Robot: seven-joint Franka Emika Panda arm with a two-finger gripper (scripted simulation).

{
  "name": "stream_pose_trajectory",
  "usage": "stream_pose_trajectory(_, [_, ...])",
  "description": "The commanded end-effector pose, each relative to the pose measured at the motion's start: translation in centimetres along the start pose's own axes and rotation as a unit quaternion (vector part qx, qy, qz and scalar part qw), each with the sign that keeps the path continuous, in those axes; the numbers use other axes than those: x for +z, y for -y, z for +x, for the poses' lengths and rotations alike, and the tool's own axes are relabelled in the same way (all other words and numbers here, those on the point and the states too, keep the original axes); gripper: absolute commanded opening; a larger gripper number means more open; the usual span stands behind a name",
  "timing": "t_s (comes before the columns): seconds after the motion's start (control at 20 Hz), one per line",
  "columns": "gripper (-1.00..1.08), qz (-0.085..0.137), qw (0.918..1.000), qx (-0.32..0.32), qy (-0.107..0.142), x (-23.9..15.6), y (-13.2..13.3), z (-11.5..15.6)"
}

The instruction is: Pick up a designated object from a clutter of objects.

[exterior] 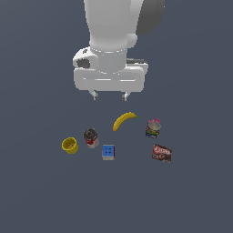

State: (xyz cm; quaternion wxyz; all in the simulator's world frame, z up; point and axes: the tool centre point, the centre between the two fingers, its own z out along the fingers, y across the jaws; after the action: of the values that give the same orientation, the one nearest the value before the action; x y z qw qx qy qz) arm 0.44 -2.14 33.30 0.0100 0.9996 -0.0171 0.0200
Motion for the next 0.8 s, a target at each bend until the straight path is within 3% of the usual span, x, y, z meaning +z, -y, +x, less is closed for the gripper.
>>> stream_pose_trajectory(0.0, [1.00, 0.000, 1.0000, 0.000, 0.000, 0.00, 0.00, 0.00])
stream_pose_trajectory(0.75, [1.00, 0.008, 0.9995, 0.028, 0.011, 0.57, -0.92, -0.53])
